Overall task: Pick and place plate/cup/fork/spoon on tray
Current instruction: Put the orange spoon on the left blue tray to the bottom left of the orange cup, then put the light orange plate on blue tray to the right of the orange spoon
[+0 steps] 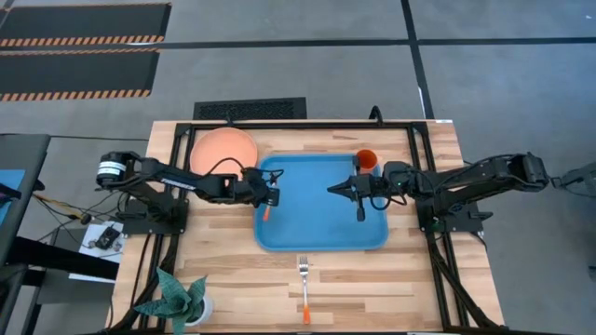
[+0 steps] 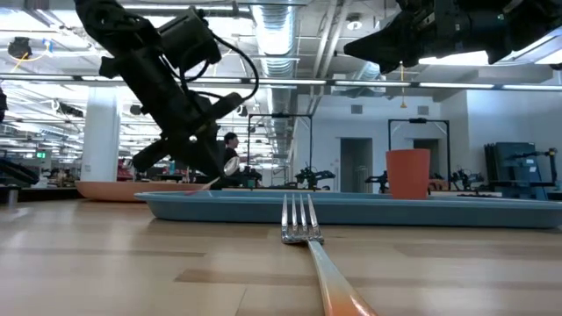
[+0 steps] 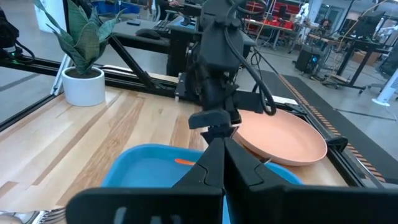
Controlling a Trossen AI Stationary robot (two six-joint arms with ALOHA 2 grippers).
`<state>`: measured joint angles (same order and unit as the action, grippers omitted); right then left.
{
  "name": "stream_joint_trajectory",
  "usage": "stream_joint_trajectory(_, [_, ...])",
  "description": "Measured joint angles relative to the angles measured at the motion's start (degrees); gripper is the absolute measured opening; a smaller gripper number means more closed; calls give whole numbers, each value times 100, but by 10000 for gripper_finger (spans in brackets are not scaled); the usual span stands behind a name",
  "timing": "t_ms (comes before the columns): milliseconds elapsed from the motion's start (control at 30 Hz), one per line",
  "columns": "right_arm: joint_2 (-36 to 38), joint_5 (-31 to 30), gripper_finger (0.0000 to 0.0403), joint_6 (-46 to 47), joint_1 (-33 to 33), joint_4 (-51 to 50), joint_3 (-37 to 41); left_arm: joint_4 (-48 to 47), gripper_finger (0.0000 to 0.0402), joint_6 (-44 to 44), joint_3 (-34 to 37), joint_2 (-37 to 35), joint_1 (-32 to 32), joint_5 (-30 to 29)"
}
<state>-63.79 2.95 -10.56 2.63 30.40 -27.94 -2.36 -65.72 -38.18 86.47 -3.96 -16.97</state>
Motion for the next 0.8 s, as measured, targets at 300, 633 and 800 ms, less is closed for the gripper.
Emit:
stream_joint_trajectory(300, [0,1,15,-3,1,0,0,-335,22,-244,0,96,6,-154])
stream_joint_trajectory(633, [0,1,15,-32,2,-2,0,-312,23,2,-6,95,19,-381])
stream_joint_trajectory(800, [0,1,15,-45,2,-6,0,-347,23,682,-4,-4,-74,-270])
